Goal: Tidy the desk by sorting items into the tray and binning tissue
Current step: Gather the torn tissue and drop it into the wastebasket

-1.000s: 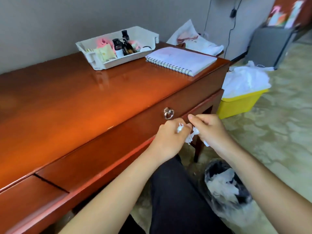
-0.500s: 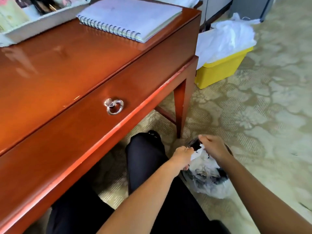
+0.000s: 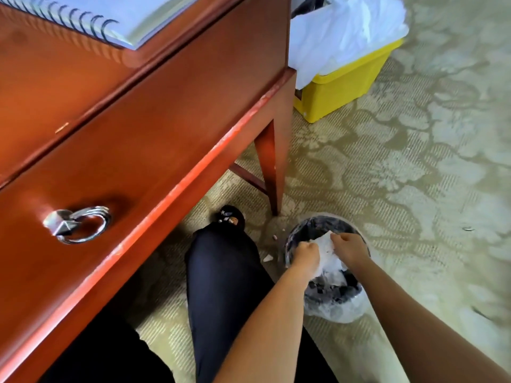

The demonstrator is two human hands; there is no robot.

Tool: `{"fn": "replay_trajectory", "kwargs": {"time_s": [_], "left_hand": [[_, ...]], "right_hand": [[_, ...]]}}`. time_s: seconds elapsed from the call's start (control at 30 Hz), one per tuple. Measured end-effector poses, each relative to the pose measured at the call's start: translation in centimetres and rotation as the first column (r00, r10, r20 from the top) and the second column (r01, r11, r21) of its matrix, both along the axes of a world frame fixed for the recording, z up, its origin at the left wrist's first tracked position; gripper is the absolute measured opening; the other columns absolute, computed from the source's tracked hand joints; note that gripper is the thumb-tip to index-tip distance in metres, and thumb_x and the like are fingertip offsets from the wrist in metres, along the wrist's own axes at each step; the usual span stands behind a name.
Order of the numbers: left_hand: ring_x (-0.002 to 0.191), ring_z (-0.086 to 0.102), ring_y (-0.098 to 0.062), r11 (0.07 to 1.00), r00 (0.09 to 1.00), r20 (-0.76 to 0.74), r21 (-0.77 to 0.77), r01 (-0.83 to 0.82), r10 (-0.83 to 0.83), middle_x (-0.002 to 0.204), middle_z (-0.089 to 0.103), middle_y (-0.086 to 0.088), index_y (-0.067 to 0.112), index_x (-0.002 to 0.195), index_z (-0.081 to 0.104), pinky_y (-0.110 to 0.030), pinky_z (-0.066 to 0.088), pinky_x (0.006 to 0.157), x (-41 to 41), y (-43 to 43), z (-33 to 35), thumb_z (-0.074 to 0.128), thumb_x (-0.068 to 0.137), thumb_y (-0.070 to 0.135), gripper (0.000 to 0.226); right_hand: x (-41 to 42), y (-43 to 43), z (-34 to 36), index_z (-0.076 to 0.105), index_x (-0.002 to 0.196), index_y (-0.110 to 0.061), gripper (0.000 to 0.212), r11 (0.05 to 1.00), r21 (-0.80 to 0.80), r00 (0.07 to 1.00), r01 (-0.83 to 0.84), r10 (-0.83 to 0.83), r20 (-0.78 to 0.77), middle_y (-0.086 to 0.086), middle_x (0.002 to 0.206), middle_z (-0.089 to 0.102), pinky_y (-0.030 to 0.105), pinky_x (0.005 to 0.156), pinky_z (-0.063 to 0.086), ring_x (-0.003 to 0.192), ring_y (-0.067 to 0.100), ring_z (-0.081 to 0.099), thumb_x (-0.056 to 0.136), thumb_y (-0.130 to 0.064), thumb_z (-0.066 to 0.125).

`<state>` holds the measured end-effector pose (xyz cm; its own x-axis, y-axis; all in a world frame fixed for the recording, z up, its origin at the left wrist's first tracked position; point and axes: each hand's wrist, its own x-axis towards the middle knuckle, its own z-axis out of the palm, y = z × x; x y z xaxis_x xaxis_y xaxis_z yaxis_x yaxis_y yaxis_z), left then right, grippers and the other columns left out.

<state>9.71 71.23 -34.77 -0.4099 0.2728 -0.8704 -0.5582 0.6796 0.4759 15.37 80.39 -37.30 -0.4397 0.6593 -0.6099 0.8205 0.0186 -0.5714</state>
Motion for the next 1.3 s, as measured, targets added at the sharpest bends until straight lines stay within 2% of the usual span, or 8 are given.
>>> {"fn": "replay_trajectory", "kwargs": {"time_s": [0.27, 0.43, 0.57, 0.63, 0.77, 0.9, 1.07, 1.3], "left_hand": [[0.113, 0.043, -0.022, 0.994, 0.995, 0.003, 0.049, 0.095, -0.095, 0.14, 0.038, -0.01, 0.009, 0.147, 0.025, -0.027, 0.03, 0.084, -0.5, -0.3, 1.8, 0.02, 0.104, 0.019, 0.045], [0.097, 0.05, -0.018, 0.906, 0.889, -0.195, 0.011, 0.424, -0.414, 0.142, 0.042, -0.01, 0.012, 0.145, 0.032, -0.028, 0.031, 0.083, -0.7, -1.5, 3.7, 0.027, 0.103, 0.027, 0.045], [0.065, 0.036, -0.009, 0.784, 0.726, -0.337, -0.066, 0.618, -0.6, 0.08, 0.041, 0.005, 0.018, 0.097, 0.046, -0.031, 0.031, 0.07, -2.1, -3.1, 7.2, 0.031, 0.102, 0.031, 0.02], [0.062, 0.034, -0.013, 0.71, 0.633, -0.37, -0.115, 0.695, -0.68, 0.076, 0.036, 0.001, 0.014, 0.094, 0.042, -0.03, 0.027, 0.059, -2.6, -4.4, 9.6, 0.031, 0.101, 0.031, 0.022], [0.074, 0.044, -0.02, 0.582, 0.469, -0.416, -0.202, 0.788, -0.779, 0.08, 0.046, -0.002, 0.011, 0.094, 0.045, -0.032, 0.033, 0.064, -3.2, -7.6, 14.9, 0.032, 0.101, 0.034, 0.028], [0.132, 0.04, -0.024, 0.537, 0.352, -0.486, -0.317, 0.782, -0.8, 0.146, 0.04, -0.005, 0.017, 0.14, 0.038, -0.035, 0.036, 0.102, -3.8, -12.0, 20.5, 0.034, 0.099, 0.042, 0.049], [0.131, 0.041, -0.021, 0.554, 0.234, -0.596, -0.435, 0.71, -0.768, 0.145, 0.042, -0.002, 0.022, 0.141, 0.037, -0.033, 0.034, 0.108, -3.8, -18.1, 29.0, 0.035, 0.099, 0.042, 0.047], [0.13, 0.041, -0.02, 0.571, 0.107, -0.634, -0.593, 0.568, -0.766, 0.14, 0.047, -0.001, 0.026, 0.139, 0.037, -0.038, 0.035, 0.107, -1.5, -27.7, 37.6, 0.036, 0.097, 0.045, 0.046]], "right_hand": [[0.7, 0.5, 0.3, 0.049, 0.081, -0.006, 0.027, 0.995, -0.096, 1.0, 0.001, -0.001, 0.006, 0.017, 0.08, 0.047, 0.032, 0.06, 0.049, 0.075, 0.027, 0.046, 0.099, -0.025, 0.043], [0.1, 0.4, 2.7, 0.048, 0.078, -0.003, 0.024, 0.989, -0.083, 0.993, -0.122, 0.122, -0.008, 0.015, 0.078, 0.042, 0.03, 0.058, 0.038, 0.072, 0.023, 0.039, 0.096, -0.019, 0.046], [-0.9, 0.3, 6.8, 0.036, 0.063, -0.01, 0.031, 0.941, 0.054, 0.941, -0.334, 0.336, -0.032, 0.007, 0.057, 0.031, 0.028, 0.056, 0.027, 0.051, 0.018, 0.029, 0.093, -0.009, 0.045], [-1.5, 0.2, 9.2, 0.038, 0.059, -0.009, 0.031, 0.894, 0.115, 0.899, -0.433, 0.437, -0.012, 0.005, 0.056, 0.034, 0.028, 0.054, 0.028, 0.051, 0.017, 0.032, 0.09, -0.005, 0.044], [-2.9, -0.7, 14.6, 0.061, 0.082, 0.001, 0.029, 0.793, 0.209, 0.813, -0.573, 0.581, 0.026, 0.015, 0.087, 0.063, 0.037, 0.083, 0.049, 0.085, 0.028, 0.06, 0.095, -0.015, 0.041], [-4.5, -3.7, 21.4, 0.062, 0.083, -0.013, 0.018, 0.653, 0.312, 0.685, -0.69, 0.729, -0.01, 0.0, 0.085, 0.062, 0.032, 0.083, 0.046, 0.09, 0.023, 0.058, 0.093, -0.017, 0.048], [-5.6, -9.2, 29.9, 0.062, 0.08, -0.023, 0.012, 0.474, 0.462, 0.522, -0.749, 0.852, -0.028, -0.009, 0.066, 0.056, 0.029, 0.067, 0.042, 0.068, 0.013, 0.051, 0.089, -0.022, 0.054], [-6.2, -18.8, 39.2, 0.062, 0.09, -0.032, 0.01, 0.243, 0.655, 0.29, -0.716, 0.956, -0.037, -0.013, 0.084, 0.068, 0.039, 0.084, 0.052, 0.086, 0.013, 0.063, 0.087, -0.038, 0.054]]}}
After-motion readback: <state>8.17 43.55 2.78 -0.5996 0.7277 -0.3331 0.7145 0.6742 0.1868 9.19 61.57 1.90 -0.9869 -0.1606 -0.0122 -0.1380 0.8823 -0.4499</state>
